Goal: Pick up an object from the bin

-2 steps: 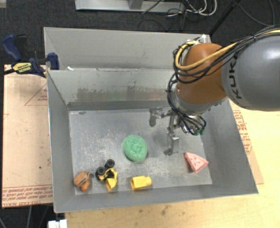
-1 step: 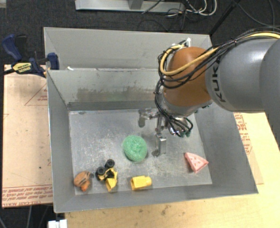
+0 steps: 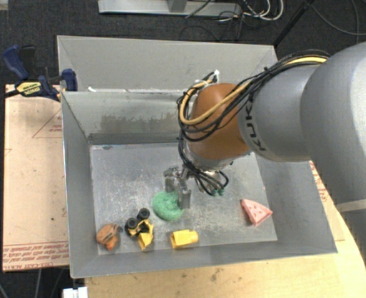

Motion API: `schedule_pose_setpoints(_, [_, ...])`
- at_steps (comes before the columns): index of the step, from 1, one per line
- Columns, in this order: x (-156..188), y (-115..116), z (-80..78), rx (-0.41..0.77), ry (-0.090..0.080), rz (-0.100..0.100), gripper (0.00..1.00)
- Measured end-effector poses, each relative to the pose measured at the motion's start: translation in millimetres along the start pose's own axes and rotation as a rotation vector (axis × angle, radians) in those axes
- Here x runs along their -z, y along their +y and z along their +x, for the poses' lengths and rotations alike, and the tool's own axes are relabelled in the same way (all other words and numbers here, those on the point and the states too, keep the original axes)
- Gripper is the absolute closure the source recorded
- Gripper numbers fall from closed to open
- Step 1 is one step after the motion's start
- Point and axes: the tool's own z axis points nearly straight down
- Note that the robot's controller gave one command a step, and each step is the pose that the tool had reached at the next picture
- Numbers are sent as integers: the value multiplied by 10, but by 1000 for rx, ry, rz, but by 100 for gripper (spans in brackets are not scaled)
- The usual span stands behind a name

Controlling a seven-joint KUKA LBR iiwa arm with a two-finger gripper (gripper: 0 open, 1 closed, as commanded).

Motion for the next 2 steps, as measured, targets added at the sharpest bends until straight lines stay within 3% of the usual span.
schedule_pose_setpoints(1, [0, 0, 0, 0, 0, 0, 100])
schedule_pose_setpoints(2, [1642, -228, 163, 3, 2, 0, 100])
